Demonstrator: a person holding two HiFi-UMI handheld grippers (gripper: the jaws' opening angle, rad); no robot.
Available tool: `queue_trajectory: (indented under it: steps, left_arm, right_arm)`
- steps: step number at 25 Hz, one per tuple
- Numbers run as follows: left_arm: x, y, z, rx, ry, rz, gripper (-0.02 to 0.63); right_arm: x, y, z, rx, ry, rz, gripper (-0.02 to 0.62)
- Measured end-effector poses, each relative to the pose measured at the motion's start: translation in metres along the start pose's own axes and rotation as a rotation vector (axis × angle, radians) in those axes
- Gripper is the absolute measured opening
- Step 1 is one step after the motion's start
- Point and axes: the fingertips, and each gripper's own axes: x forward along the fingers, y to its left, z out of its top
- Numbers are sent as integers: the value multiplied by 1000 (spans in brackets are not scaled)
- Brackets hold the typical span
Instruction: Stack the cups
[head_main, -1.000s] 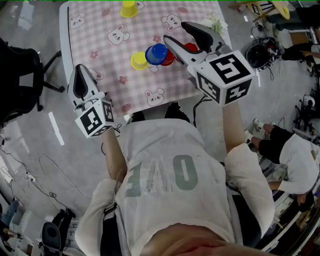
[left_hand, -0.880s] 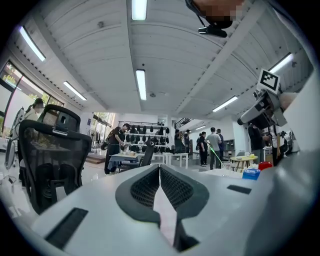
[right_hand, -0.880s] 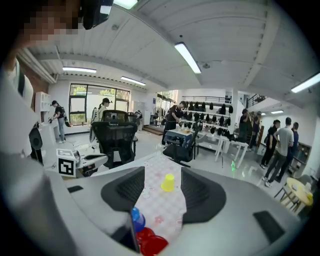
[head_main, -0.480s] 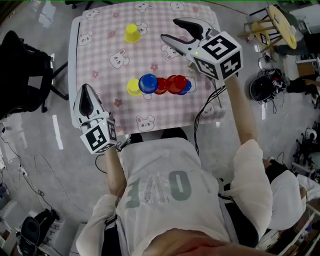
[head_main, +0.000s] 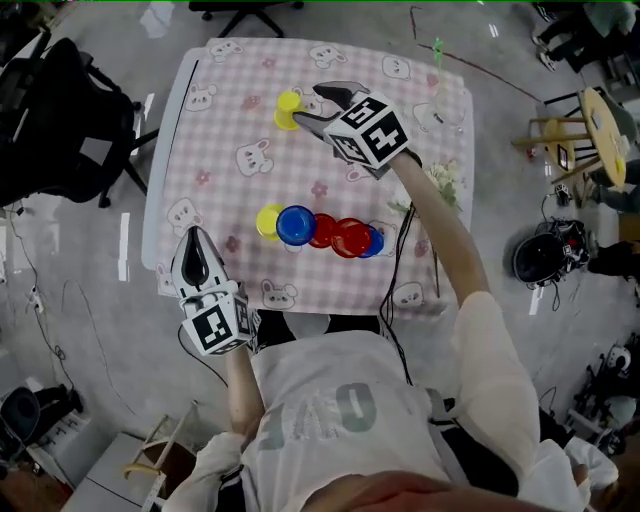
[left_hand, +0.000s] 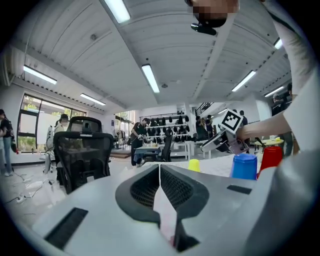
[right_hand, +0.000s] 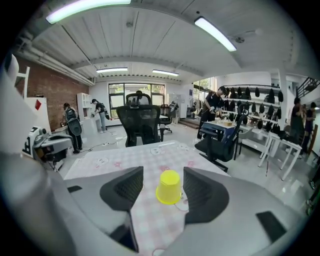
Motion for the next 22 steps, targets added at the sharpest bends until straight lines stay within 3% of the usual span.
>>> queue_trajectory:
  steps: [14,16,22]
  left_arm:
    - [-33,25,-17,12,25,129,29]
    - [-38,27,-19,13,31,137,29]
    - [-39,32,-10,14,9,118,29]
  right_arm:
    - [71,-17,-37,-23,90,-14,247]
    - [72,-19,-37,-22,93,-25,214]
    - [38,-10,-16,-40,49,-59,210]
